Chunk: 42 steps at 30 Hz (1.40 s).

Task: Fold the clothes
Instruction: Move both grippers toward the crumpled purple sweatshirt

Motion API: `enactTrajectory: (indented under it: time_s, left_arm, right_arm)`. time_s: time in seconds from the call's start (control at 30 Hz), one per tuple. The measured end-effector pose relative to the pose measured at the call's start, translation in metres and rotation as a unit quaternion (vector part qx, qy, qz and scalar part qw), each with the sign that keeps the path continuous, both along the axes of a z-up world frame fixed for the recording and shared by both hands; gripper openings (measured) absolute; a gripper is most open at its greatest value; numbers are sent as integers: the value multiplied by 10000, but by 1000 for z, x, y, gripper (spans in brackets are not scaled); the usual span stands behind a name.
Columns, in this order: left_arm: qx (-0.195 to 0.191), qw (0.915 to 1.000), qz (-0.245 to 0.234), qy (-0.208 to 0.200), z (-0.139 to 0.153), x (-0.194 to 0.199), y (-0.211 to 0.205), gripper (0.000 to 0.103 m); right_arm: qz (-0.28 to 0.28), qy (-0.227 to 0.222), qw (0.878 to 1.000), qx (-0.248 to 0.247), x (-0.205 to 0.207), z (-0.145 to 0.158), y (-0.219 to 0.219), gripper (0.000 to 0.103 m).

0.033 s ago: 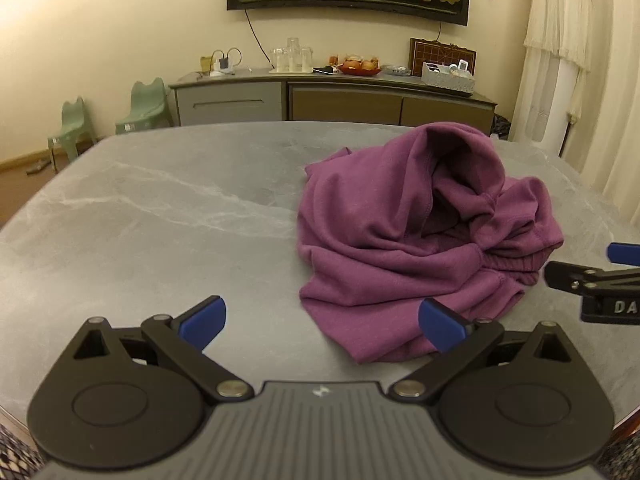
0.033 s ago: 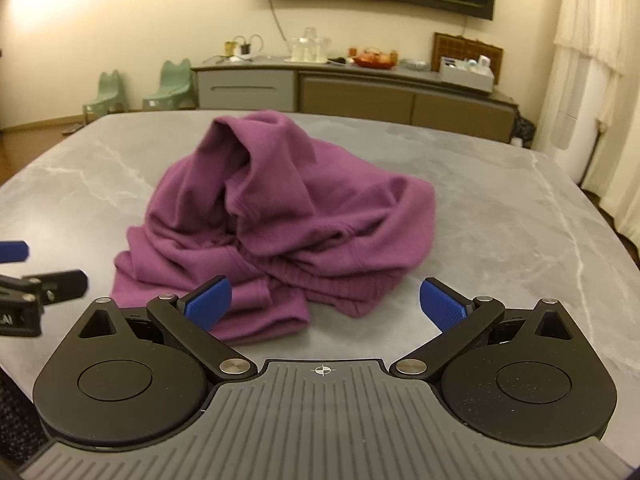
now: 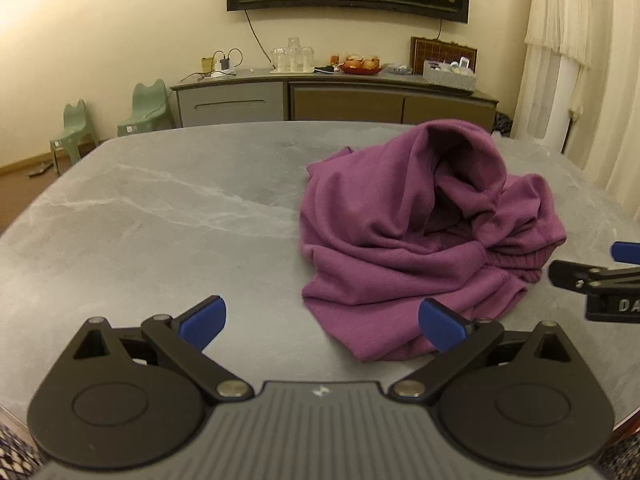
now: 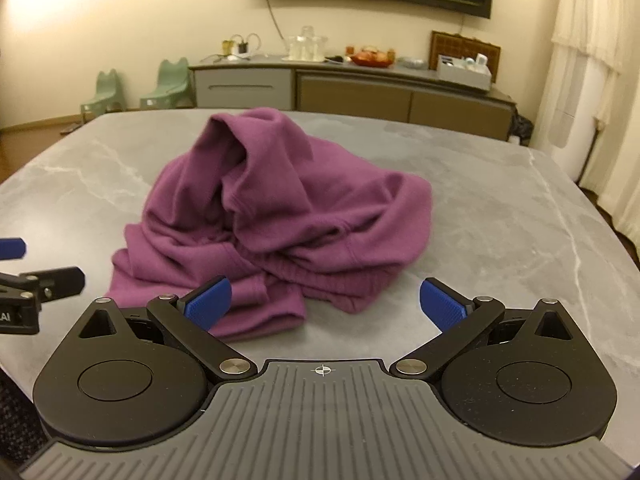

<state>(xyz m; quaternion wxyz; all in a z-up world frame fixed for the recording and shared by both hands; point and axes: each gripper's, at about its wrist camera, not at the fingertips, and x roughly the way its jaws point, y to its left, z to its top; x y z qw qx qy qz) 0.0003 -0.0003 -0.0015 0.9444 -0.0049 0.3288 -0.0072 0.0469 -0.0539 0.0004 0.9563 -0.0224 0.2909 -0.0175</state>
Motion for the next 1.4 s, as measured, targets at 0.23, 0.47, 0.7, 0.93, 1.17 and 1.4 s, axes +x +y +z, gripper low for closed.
enactTrajectory:
  time_s: [0.23, 0.47, 0.7, 0.93, 1.17, 1.4]
  left_arm:
    - [226, 9996, -24, 179, -7, 1, -4, 103]
    - [173, 9996, -45, 219, -14, 5, -6, 103]
    - [237, 9991, -162, 296, -15, 6, -11, 103]
    - [75, 9985, -314, 445, -17, 9, -7, 103]
    - [-158, 9980, -329, 513, -18, 10, -2, 103]
    - [-156, 9977, -397, 521, -19, 9, -2, 103]
  right_arm:
    - [74, 114, 9991, 407, -5, -1, -14, 102]
    - [-42, 410, 9991, 128, 6, -7, -2, 102]
    - [-14, 472, 9989, -36, 10, -11, 7, 102]
    - [-72, 490, 9987, -110, 12, -14, 7, 102]
    - [-105, 487, 9987, -119, 12, -15, 6, 102]
    - [-104, 501, 9986, -126, 12, -15, 6, 102]
